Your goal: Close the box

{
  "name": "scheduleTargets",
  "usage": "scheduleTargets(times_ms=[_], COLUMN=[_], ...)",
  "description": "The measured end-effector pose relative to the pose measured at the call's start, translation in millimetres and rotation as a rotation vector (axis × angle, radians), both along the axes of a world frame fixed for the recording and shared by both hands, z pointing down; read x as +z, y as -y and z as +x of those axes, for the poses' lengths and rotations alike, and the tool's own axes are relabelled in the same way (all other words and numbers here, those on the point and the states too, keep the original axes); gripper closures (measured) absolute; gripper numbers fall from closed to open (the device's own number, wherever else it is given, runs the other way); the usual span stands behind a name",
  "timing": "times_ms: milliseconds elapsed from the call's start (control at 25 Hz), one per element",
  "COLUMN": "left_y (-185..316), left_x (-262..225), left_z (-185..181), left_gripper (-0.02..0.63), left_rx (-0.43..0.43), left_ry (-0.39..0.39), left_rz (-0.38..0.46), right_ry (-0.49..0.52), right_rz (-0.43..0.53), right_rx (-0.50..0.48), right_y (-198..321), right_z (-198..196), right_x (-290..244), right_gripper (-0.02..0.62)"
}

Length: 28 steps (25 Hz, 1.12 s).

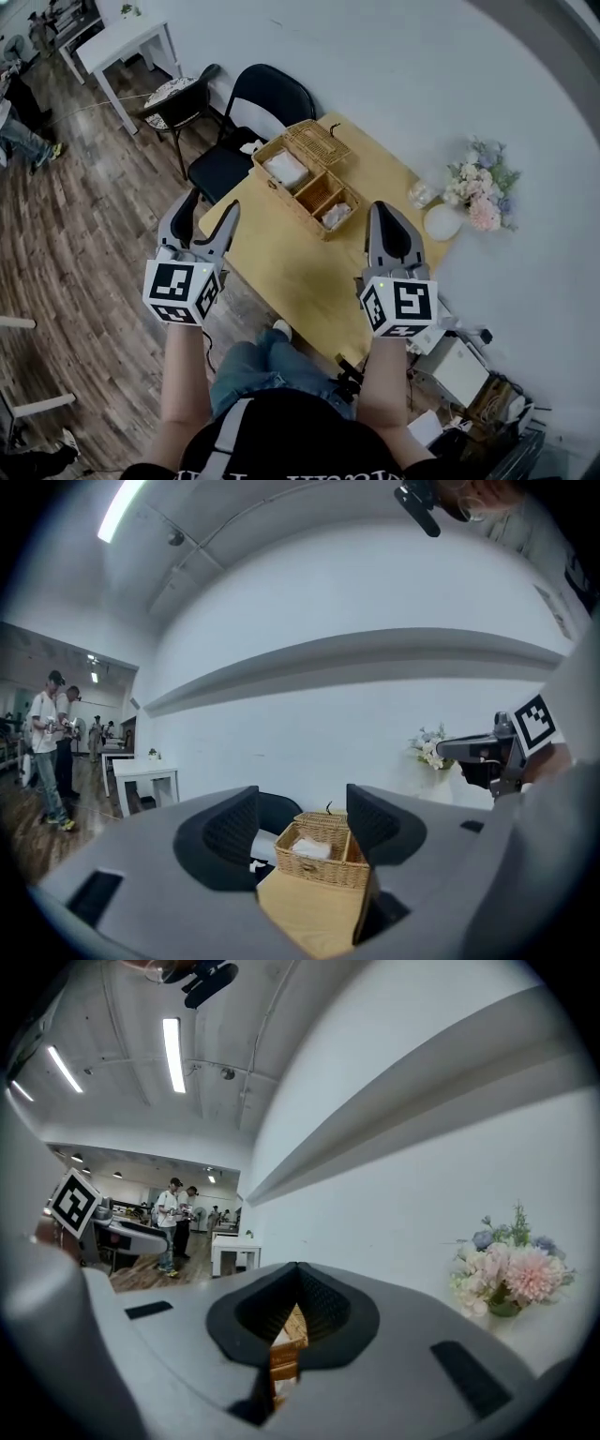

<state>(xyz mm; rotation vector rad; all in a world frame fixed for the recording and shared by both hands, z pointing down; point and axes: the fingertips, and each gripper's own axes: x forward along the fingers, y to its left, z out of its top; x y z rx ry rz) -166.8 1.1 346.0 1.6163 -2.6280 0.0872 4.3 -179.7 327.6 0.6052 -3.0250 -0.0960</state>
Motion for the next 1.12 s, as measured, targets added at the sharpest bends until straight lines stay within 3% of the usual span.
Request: scheduleTargets(times_ms=[280, 560, 920, 1120], left_y=[26, 42, 107, 138], left_x=[-1, 4, 35, 44], left_z=[-23, -65, -127, -153], left_gripper=[0.325, 0.325, 0.325, 0.325], left_rx=[0.073, 0.151, 0.453, 0.568], left_ry=[-0.014, -0.024, -0.088, -0.096], left_rz=[0.013, 0.01, -0.087, -0.108], right_ry=[0.016, -0.017, -0.018, -0.037], right_rz=[0.008, 0.007, -0.023, -0.03], right_rx=[0.126, 0.209, 0.445, 0.546], right_y=[22, 18, 23, 21], right_z=[9, -10, -47, -67], right_x=[-9, 1, 7, 15], right_gripper=[0.581, 0.58, 0.58, 0.581])
